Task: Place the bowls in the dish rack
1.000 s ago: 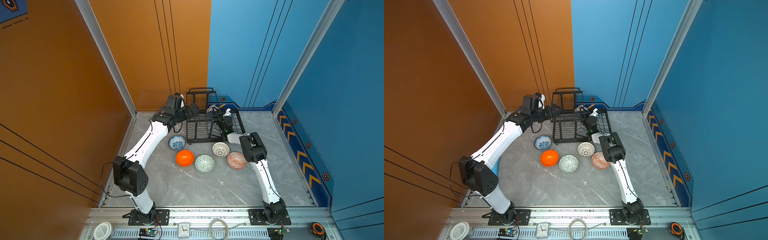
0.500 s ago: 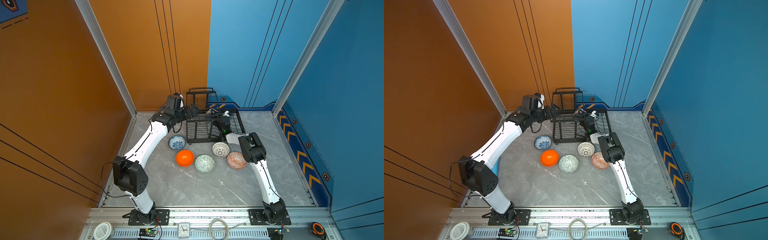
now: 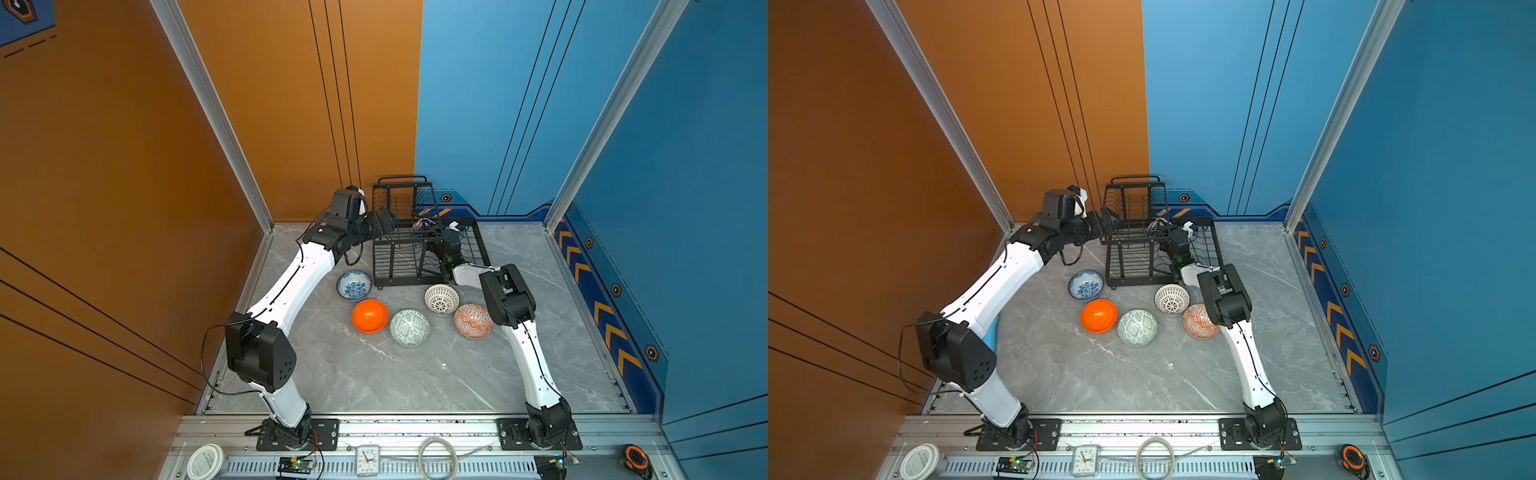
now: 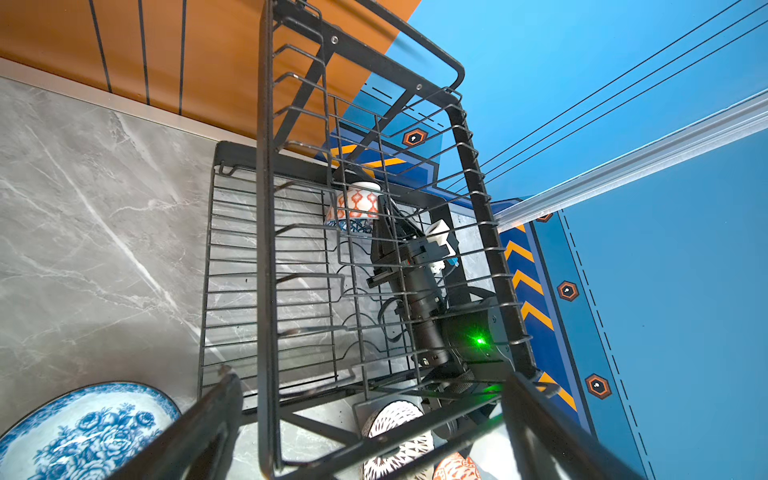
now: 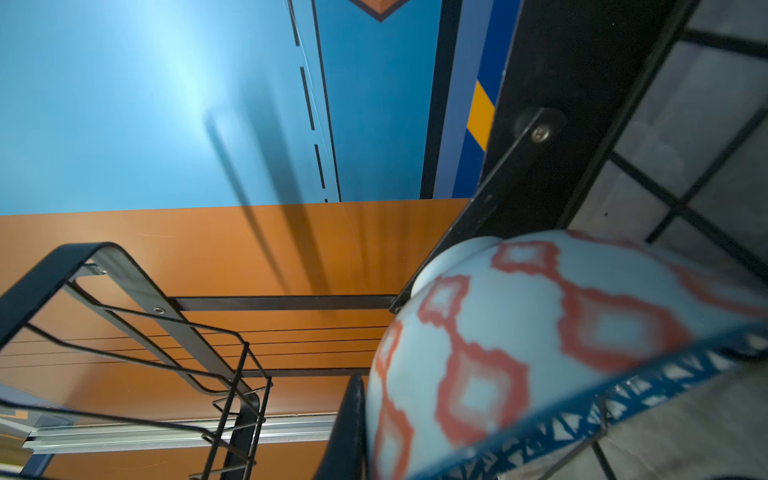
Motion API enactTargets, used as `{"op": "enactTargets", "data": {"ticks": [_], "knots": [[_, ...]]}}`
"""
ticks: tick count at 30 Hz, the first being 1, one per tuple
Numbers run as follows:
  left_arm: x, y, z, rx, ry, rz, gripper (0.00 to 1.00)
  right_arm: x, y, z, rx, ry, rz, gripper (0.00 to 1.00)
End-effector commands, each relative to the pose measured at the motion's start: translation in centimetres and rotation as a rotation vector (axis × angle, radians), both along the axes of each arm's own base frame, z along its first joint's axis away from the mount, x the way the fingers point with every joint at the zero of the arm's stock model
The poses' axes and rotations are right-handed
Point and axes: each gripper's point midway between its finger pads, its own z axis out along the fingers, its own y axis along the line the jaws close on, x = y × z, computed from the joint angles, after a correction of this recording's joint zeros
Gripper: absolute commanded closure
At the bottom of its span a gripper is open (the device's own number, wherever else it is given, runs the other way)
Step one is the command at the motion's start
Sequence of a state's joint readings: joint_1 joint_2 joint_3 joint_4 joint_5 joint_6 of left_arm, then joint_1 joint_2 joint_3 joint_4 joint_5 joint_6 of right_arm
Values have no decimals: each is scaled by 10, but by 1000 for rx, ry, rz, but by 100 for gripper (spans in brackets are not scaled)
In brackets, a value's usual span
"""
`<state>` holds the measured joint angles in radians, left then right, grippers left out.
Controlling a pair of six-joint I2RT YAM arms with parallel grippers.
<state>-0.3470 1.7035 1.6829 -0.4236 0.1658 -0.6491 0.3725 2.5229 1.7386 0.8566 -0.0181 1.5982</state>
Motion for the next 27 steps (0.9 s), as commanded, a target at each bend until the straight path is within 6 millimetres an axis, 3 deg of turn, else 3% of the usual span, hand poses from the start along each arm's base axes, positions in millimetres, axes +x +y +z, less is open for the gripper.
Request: {"op": "enactTargets", "data": {"ticks": [1, 14, 27], "knots": [[-2, 4, 10, -7, -17, 11, 2, -7, -6, -10, -41, 94, -17, 100], [-7, 6, 10, -3, -17, 11, 2, -9, -8, -21, -74, 146, 31, 100], [-9, 7, 9, -6, -14, 17, 2, -10, -7, -13, -107, 146, 49, 82]]}}
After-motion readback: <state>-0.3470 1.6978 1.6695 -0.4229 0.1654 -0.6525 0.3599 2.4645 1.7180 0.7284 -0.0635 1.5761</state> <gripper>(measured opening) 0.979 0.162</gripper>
